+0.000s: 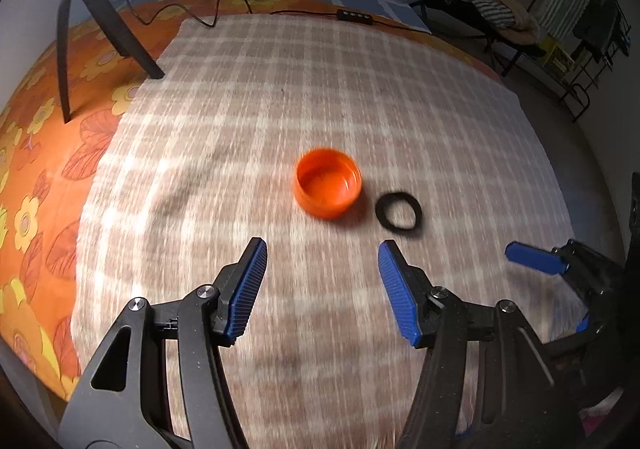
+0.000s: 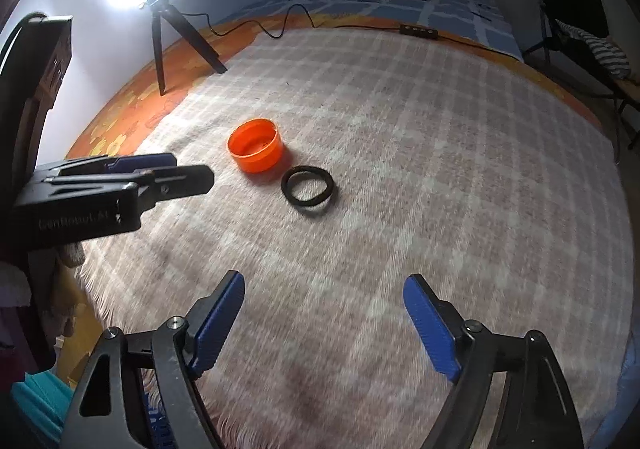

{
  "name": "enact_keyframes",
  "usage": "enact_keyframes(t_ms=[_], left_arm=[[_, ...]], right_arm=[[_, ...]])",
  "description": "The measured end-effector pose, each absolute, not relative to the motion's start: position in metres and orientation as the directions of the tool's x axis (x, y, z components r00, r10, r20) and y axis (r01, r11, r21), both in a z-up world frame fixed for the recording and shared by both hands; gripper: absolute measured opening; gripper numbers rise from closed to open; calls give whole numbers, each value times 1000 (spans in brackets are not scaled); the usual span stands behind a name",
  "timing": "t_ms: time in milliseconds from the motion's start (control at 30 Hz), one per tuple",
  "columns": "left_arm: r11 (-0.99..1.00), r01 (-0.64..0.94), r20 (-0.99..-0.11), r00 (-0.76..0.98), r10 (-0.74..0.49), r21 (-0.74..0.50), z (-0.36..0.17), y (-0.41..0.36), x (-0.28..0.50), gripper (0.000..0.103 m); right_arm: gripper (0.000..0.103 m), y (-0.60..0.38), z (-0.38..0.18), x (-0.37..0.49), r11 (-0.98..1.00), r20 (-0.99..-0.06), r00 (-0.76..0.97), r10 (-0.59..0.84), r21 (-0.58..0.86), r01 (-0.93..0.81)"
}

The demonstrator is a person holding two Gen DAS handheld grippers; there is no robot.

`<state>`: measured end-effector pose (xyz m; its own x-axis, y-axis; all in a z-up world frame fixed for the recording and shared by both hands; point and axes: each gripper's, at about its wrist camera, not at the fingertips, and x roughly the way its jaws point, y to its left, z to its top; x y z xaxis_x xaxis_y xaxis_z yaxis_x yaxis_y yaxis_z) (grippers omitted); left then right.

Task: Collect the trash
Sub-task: 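Grasp the orange cap with left tool while right tool grasps the black ring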

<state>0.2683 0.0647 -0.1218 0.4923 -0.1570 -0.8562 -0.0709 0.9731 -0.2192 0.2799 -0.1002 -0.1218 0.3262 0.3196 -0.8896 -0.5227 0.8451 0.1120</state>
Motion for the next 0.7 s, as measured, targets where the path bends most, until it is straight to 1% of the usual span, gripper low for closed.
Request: enact_keyframes(t_ms=[167, 267, 600, 633, 667, 700], left_arm=[[973, -54, -862, 478, -172, -224, -131, 61, 290, 60], [971, -53, -865, 467, -181, -232, -137, 59, 300, 60], [974, -61, -872, 459, -167, -219, -153, 53, 320, 59], [974, -60, -871, 462, -165, -216, -153, 53, 321, 58], [975, -59, -871, 462, -164, -214, -154, 53, 322, 51], [975, -57, -872, 460, -165, -215, -156, 53, 325, 50]], right_arm=[[82, -89, -129, 293, 833, -894, 315, 320, 107, -542], [77, -83, -136, 300, 829, -899, 307, 312, 99, -551], [76, -69, -150, 316, 825, -902, 309, 301, 84, -560], [76, -69, -150, 317, 825, -900, 312, 303, 84, -559], [76, -68, -150, 318, 825, -900, 314, 304, 84, -559], [76, -67, -150, 320, 825, -898, 315, 306, 85, -558]])
